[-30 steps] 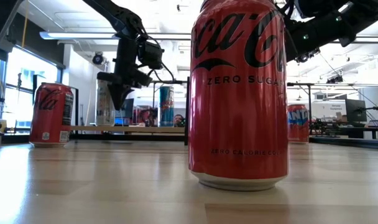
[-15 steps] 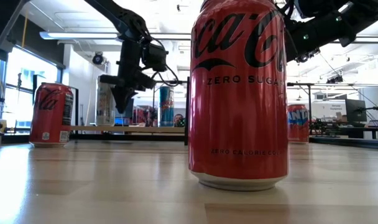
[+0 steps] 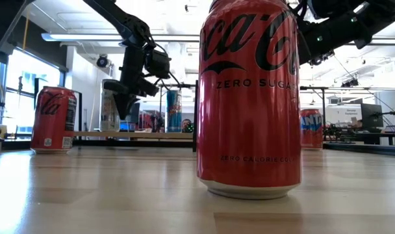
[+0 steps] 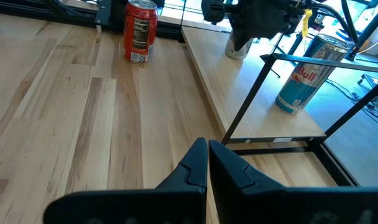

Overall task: Place canned beverage on shelf
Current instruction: Put the bottom white and yellow soda can on the shelf

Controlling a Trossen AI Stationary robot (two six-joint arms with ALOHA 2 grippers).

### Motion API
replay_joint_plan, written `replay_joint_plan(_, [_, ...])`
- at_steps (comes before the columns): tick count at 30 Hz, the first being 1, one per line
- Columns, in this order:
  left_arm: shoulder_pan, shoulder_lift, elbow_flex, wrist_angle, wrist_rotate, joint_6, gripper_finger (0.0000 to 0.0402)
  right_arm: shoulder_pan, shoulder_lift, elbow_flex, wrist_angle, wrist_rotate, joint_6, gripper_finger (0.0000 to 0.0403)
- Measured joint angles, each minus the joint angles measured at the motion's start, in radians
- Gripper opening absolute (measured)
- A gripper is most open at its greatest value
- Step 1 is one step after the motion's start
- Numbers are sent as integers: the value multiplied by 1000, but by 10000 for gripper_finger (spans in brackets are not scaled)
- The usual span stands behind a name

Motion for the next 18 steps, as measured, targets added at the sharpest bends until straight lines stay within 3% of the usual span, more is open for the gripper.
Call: replay_joint_plan(18, [72,0,0,-5,-27,-13,0,0,0,0,0,0,0,0])
